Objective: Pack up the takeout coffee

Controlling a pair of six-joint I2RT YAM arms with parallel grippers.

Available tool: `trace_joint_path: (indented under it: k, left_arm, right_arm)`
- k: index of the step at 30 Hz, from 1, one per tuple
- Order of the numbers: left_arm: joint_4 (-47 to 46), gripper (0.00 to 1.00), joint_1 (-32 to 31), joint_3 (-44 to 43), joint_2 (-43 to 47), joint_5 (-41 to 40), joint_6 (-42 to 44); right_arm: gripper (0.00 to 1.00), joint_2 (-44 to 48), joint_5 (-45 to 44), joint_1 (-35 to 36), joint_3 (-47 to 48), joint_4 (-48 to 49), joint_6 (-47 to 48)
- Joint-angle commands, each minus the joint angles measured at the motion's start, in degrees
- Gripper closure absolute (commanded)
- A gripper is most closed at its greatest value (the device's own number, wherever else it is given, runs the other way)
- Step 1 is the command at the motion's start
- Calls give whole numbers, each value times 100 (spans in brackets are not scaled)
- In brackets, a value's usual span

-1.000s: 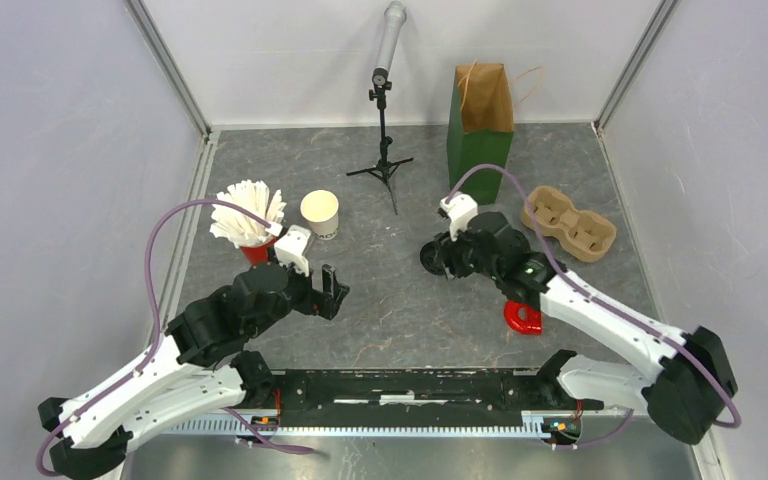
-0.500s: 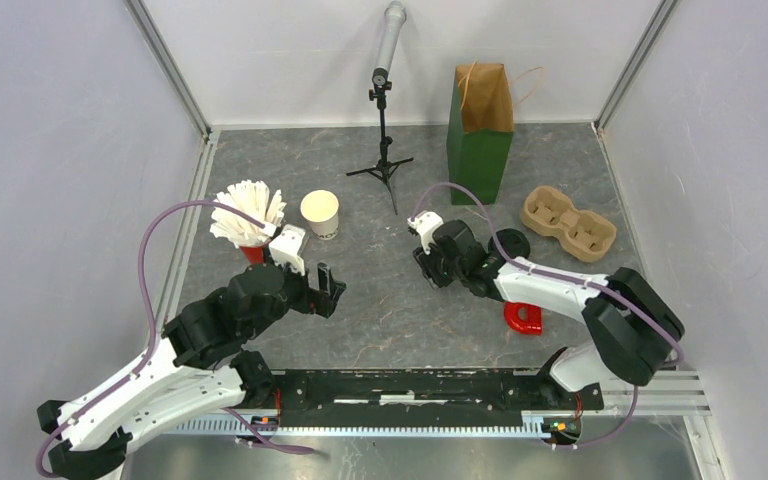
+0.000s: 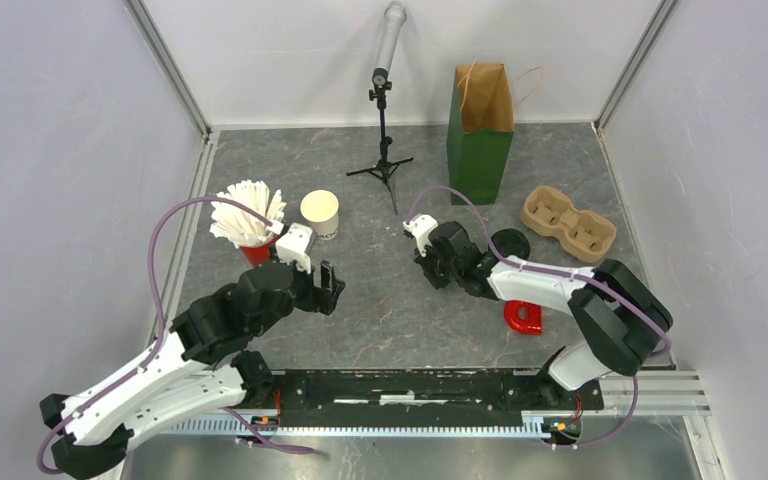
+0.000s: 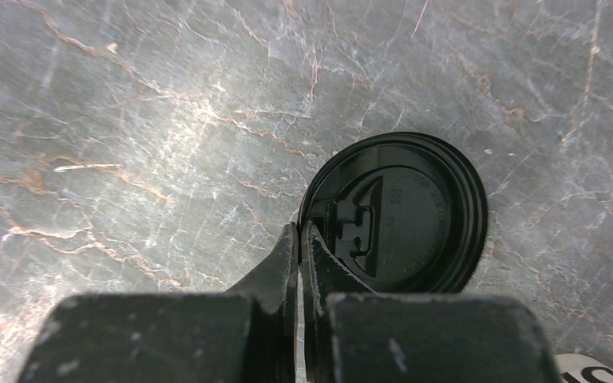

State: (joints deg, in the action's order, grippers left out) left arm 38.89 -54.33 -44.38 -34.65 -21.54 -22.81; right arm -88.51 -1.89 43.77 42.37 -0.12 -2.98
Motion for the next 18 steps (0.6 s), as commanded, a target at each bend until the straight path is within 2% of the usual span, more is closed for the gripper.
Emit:
trace_joint_path:
  k: [1,7,14,18]
  left_arm:
    - [-180,19,27,-304,-361,-187,320]
    - [74,23,142,-1285,-1601,-490,671]
    - [126,31,917,-2358,-3352,-202,1468]
    - [110,44,1445,-2926,-4285,-111,1810]
  right_arm:
    - [100,673,172,18,-2,165,12]
    - [100,1910,410,18,-428,103,-254]
    - [100,3724,530,18,-799,-143,-509]
    - [100,4467,619,23,-737,-418,-596]
